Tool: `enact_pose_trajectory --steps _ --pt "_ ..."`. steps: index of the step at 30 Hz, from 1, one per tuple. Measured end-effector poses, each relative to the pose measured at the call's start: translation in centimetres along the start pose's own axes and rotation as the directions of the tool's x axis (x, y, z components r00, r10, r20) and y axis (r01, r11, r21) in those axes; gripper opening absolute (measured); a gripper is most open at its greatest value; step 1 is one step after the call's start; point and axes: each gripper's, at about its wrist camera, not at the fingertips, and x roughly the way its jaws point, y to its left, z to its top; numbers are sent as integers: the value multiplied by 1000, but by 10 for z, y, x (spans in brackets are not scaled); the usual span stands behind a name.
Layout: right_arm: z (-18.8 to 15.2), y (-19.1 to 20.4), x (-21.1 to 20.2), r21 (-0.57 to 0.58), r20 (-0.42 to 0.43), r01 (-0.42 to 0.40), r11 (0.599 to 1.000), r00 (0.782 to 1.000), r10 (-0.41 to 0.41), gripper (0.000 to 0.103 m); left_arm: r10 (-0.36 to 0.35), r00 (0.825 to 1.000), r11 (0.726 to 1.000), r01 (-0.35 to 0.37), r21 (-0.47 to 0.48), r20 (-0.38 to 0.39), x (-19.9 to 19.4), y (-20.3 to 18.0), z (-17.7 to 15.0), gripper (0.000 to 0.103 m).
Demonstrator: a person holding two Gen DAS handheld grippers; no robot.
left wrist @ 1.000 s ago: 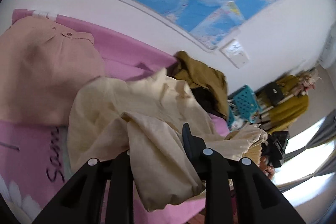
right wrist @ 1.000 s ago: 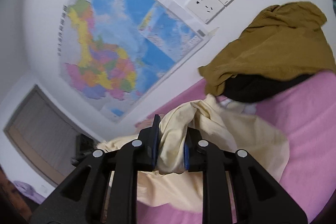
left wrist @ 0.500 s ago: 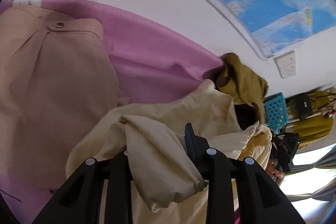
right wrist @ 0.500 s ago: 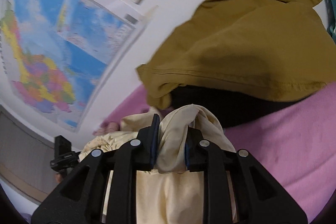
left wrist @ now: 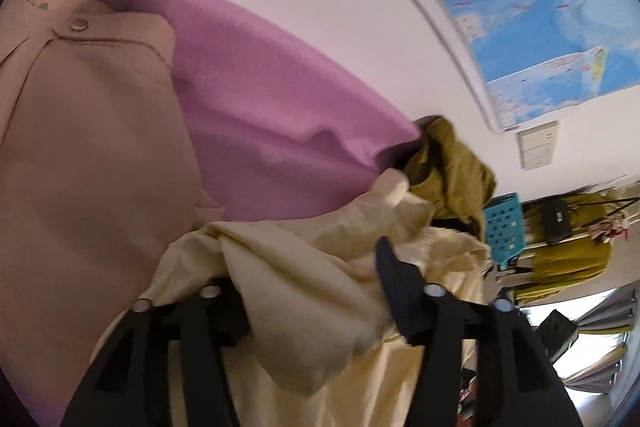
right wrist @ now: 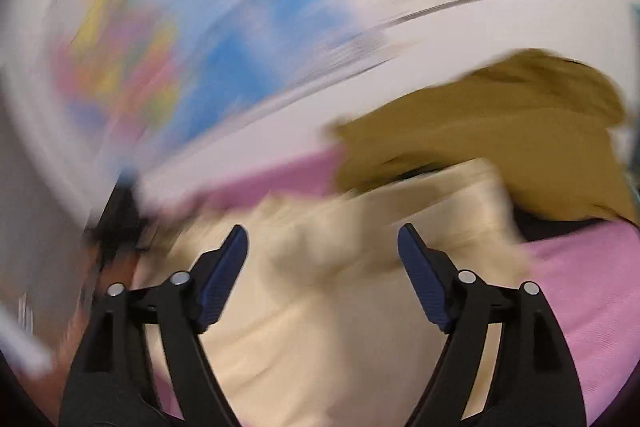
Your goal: Fold large clothes
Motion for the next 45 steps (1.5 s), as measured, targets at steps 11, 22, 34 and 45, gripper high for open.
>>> enact_pose_trajectory --steps 11,22,34,45 --pt "-24 34 119 -212 -219 79 974 968 -126 4 -82 984 966 39 257 159 -52 -58 -46 89" --pt "-16 26 93 -193 -157 39 980 985 -70 42 278 958 856 -282 434 74 39 -67 -76 67" --pt "-56 -40 -68 -97 21 332 938 943 -331 70 285 955 905 -297 305 86 41 -60 -22 4" --pt "-92 -99 -78 174 -24 76 982 997 -73 10 203 959 895 -264 360 198 -4 -59 -53 67"
